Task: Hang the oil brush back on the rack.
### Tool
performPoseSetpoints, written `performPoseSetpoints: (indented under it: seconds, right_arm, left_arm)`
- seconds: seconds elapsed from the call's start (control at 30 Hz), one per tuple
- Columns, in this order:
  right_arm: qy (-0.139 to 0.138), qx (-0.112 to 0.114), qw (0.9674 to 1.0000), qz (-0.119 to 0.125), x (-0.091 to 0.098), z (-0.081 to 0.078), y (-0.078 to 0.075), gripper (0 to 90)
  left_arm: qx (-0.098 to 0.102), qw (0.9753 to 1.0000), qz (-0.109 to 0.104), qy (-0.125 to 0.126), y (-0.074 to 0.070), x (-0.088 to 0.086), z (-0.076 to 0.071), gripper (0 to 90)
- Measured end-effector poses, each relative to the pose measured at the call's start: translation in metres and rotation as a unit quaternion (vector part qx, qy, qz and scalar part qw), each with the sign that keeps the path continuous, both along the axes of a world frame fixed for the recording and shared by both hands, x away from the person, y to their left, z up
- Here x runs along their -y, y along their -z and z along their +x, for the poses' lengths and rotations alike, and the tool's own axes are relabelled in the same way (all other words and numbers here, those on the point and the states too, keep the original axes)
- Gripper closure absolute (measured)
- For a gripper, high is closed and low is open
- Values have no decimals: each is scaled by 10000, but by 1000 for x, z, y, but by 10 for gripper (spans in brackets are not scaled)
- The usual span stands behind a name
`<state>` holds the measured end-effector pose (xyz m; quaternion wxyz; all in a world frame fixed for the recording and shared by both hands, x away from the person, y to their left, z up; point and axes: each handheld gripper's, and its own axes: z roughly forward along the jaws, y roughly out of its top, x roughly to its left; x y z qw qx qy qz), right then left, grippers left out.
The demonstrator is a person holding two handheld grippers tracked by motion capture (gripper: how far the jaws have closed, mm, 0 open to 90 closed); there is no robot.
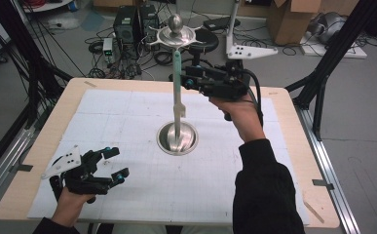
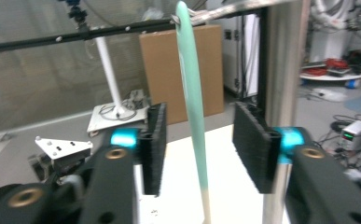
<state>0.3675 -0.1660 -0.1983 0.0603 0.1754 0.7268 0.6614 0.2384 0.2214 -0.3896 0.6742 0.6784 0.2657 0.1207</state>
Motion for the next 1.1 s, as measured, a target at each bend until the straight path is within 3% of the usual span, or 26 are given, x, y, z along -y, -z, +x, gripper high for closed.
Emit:
performPoseSetpoints:
  seconds: [0.07, 0.17, 0.33, 0.43, 0.57, 0.7, 0.8, 1.0, 1.03, 1.1]
  right_arm:
    - [150, 32, 9999, 23, 8, -6, 7, 437]
    - [459, 19, 9988, -142, 22, -17, 22, 324]
    - [1077, -11, 9934, -389, 44, -36, 51, 203]
    - [1367, 29, 9889, -575, 60, -53, 76, 201]
    - [1522, -21, 9860, -675, 80, -72, 108, 199]
    - [1896, 91, 9783, -832, 96, -94, 134, 188]
    - [2212, 164, 9703, -961, 107, -113, 152, 186]
    - [2527, 144, 9625, -974, 123, -142, 178, 182]
    - [2556, 134, 9607, -1071, 125, -145, 181, 183]
    - [2569, 79, 9598, -1127, 130, -151, 184, 182]
  left_arm:
    - [4, 10000, -18, -17, 0, -1, 1, 178]
    - [-2, 10000, -51, -70, 1, -2, 1, 177]
    - [-2, 9999, -23, -145, 2, -2, 2, 176]
    - [1, 9998, -17, -193, 3, -3, 2, 176]
    - [11, 9997, 4, -251, 4, -4, 2, 175]
    - [56, 9996, 3, -282, 4, -4, 3, 175]
    - [77, 9995, -25, -318, 4, -4, 3, 175]
    - [88, 9993, -32, -370, 4, -4, 3, 175]
    - [94, 9992, -27, -379, 4, -4, 3, 176]
    - [87, 9992, -29, -401, 4, -4, 3, 175]
